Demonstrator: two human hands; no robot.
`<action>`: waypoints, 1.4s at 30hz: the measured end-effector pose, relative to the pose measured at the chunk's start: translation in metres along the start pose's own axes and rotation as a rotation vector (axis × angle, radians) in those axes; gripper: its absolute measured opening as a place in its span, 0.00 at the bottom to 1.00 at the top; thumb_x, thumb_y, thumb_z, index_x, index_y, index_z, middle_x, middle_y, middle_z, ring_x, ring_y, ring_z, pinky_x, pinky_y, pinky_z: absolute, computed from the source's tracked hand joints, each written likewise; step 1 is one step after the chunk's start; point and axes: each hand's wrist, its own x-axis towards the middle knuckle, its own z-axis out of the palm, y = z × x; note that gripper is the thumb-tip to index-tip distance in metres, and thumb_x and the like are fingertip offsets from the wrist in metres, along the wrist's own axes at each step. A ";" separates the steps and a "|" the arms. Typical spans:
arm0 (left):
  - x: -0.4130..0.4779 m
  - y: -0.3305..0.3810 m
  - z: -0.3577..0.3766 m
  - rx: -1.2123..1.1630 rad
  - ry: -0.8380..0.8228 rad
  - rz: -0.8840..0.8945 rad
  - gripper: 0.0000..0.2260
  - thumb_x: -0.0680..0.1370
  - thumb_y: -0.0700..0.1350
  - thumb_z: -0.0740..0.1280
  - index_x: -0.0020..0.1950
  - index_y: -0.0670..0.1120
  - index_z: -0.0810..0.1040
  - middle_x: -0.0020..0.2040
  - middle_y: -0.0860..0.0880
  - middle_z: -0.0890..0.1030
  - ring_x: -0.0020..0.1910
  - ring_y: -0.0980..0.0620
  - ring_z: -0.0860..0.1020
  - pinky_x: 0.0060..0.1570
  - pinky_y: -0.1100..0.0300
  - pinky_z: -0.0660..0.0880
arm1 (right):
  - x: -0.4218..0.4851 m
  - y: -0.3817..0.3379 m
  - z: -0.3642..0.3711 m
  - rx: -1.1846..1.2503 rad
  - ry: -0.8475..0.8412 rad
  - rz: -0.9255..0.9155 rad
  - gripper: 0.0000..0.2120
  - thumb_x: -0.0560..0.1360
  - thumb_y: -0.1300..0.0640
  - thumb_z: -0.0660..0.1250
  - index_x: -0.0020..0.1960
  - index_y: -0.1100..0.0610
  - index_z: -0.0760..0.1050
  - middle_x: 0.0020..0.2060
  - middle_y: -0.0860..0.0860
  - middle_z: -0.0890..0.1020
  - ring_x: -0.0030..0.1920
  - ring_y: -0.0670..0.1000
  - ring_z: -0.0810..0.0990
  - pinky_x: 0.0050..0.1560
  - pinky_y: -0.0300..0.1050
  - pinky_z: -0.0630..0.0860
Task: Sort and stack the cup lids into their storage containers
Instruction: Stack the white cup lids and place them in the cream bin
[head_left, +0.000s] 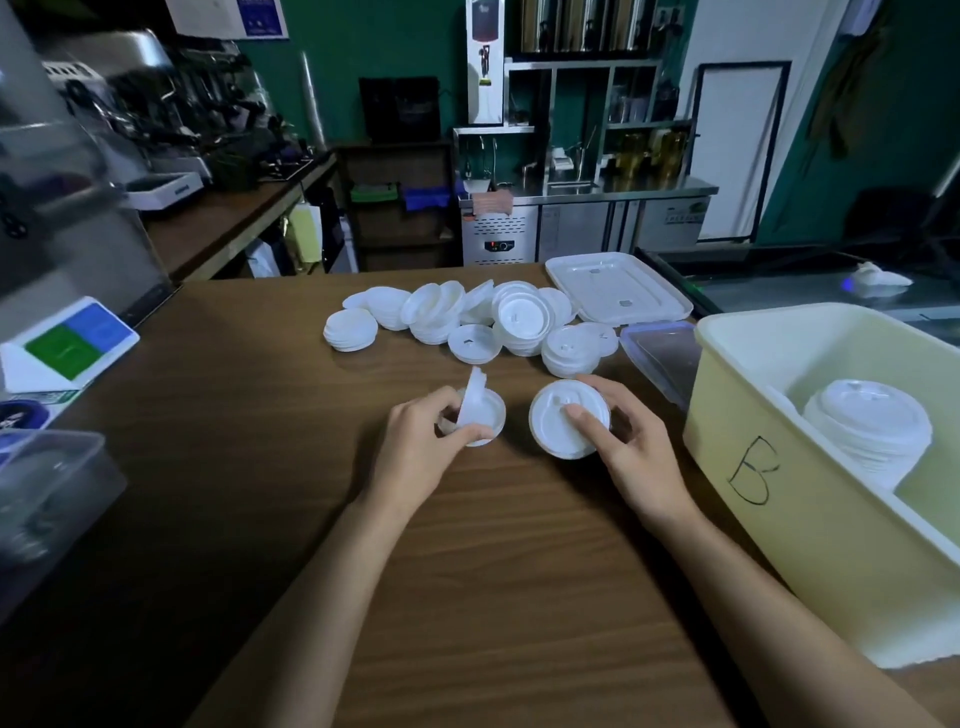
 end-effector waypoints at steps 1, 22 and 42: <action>0.001 0.002 0.000 -0.034 0.003 -0.006 0.13 0.72 0.46 0.81 0.40 0.44 0.77 0.35 0.54 0.80 0.34 0.54 0.75 0.38 0.59 0.75 | 0.001 0.004 -0.001 0.015 0.002 0.003 0.13 0.80 0.59 0.74 0.63 0.52 0.82 0.59 0.44 0.86 0.61 0.43 0.82 0.61 0.33 0.74; -0.008 0.040 0.016 -0.343 -0.076 -0.026 0.16 0.79 0.43 0.75 0.67 0.51 0.81 0.60 0.54 0.84 0.60 0.55 0.83 0.58 0.58 0.82 | 0.001 0.003 0.004 0.109 -0.180 0.065 0.18 0.81 0.48 0.64 0.67 0.52 0.80 0.63 0.46 0.84 0.68 0.47 0.79 0.70 0.43 0.72; -0.013 0.048 0.033 -0.521 -0.140 -0.158 0.23 0.77 0.54 0.74 0.71 0.50 0.80 0.63 0.58 0.84 0.64 0.59 0.81 0.66 0.57 0.77 | 0.002 0.006 0.001 0.303 -0.143 0.140 0.21 0.78 0.53 0.73 0.69 0.58 0.79 0.64 0.58 0.84 0.69 0.62 0.79 0.73 0.60 0.73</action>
